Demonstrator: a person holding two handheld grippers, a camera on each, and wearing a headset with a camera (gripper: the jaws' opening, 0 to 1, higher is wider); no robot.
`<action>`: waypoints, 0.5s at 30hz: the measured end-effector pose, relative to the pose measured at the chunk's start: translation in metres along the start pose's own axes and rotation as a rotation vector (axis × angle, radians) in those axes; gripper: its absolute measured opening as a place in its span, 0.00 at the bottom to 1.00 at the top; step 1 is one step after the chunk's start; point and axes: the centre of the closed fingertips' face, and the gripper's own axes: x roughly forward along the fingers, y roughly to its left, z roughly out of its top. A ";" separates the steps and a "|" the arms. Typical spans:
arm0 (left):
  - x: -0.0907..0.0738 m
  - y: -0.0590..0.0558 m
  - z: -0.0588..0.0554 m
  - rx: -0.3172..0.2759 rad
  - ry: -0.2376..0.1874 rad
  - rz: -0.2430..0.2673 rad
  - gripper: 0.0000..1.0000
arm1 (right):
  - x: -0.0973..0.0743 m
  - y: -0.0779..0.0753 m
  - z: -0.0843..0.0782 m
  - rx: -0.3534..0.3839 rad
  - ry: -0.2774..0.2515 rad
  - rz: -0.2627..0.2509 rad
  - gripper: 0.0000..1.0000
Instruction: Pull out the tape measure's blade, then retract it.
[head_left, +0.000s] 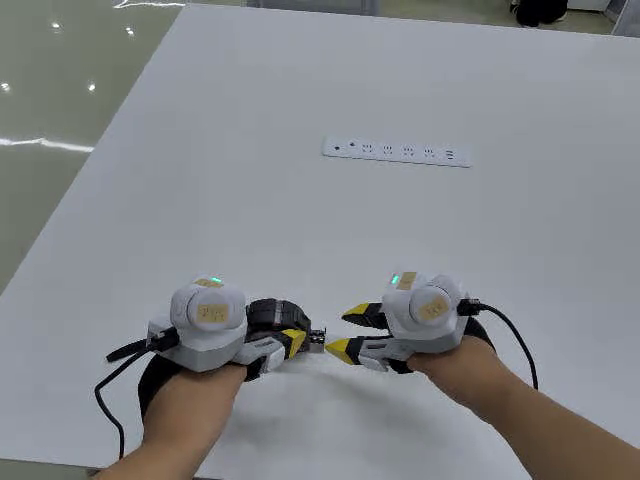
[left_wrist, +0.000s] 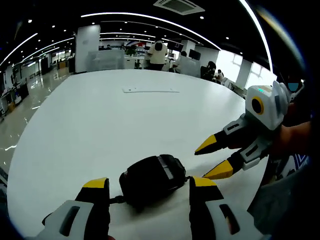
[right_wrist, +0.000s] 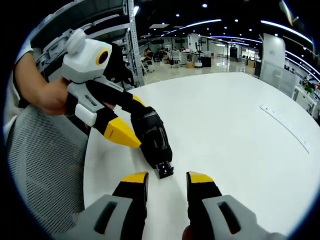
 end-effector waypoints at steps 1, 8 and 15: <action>-0.001 0.000 0.000 0.009 -0.001 -0.001 0.61 | -0.002 0.000 0.000 0.004 -0.004 -0.003 0.27; -0.009 0.000 -0.001 0.061 -0.002 -0.022 0.61 | -0.014 0.002 -0.001 0.017 -0.024 -0.026 0.32; -0.014 -0.001 0.002 0.079 -0.013 -0.042 0.61 | -0.020 0.001 -0.003 0.024 -0.031 -0.038 0.35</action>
